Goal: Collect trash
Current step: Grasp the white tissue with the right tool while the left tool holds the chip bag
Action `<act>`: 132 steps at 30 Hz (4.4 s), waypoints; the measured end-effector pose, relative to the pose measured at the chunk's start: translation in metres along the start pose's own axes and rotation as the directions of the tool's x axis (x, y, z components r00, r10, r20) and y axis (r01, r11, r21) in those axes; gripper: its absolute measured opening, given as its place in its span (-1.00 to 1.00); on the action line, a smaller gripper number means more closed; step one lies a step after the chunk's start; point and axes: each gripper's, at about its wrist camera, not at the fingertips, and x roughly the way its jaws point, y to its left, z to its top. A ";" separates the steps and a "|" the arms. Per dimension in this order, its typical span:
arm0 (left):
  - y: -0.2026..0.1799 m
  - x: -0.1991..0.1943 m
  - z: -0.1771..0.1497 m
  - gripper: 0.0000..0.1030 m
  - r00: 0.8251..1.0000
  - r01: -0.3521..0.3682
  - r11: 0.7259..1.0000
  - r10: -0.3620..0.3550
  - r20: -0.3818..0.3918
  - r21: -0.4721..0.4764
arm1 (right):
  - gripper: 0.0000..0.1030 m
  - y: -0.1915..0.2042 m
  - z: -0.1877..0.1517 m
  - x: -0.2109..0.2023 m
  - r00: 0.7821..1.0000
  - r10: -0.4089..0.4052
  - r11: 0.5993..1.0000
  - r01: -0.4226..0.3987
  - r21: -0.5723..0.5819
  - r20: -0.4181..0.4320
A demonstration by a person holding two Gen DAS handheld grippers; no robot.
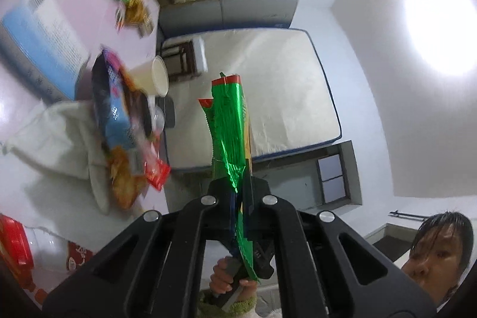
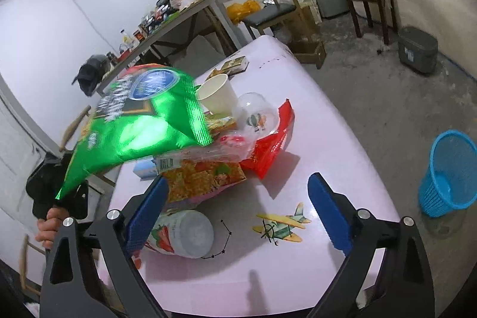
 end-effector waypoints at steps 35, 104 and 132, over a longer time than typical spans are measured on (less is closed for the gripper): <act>-0.081 -0.195 -0.099 -0.98 0.646 -0.659 0.752 0.545 0.535 0.029 | 0.40 0.173 -0.093 0.091 0.873 -0.023 0.498 -0.413 -0.762 -0.488; -0.109 -0.163 -0.120 -0.98 0.576 -0.756 0.643 0.565 0.591 0.123 | -0.99 0.180 -0.036 0.075 0.967 0.219 0.553 -0.234 -0.800 -0.132; -0.172 0.029 -0.121 -0.98 0.830 -0.556 0.643 0.465 0.309 0.527 | -0.99 0.048 0.054 -0.096 0.887 0.300 0.858 -0.091 -0.505 0.351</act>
